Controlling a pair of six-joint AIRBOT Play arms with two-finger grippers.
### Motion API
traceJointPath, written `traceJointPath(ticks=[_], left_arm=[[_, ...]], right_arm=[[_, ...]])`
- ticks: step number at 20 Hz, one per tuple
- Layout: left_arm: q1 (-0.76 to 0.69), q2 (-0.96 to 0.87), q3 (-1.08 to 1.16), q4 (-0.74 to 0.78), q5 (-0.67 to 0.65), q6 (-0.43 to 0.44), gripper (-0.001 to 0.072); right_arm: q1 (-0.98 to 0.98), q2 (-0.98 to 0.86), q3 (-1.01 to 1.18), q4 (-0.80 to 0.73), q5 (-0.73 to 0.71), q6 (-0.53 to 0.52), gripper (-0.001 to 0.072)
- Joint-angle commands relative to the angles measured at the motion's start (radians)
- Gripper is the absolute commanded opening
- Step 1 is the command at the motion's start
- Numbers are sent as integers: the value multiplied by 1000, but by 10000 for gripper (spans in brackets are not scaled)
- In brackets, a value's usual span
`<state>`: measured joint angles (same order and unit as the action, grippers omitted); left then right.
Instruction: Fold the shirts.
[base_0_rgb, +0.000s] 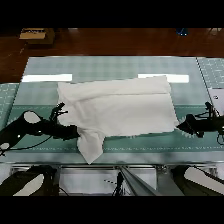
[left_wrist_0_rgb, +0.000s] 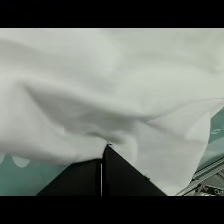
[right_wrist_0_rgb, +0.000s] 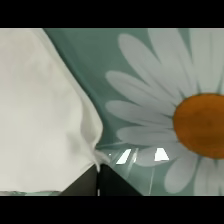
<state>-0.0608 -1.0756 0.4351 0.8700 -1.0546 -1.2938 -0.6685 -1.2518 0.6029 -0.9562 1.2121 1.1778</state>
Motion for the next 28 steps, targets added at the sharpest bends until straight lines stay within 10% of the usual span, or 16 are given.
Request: traceJointPath(ticks=[1, 6, 13, 28], left_arm=[[0, 16, 27, -3, 0, 3, 22], [51, 150, 188, -5, 1, 5, 22], [261, 171, 364, 9, 135, -14, 22], [228, -452, 861, -126, 97, 120, 22]], right_arm=[[-1, 0, 21, 89, 51, -85, 22], [44, 38, 163, 275, 162, -138, 20], [363, 39, 395, 267, -367, 51, 20], [492, -232, 478, 266, -696, 126, 20]])
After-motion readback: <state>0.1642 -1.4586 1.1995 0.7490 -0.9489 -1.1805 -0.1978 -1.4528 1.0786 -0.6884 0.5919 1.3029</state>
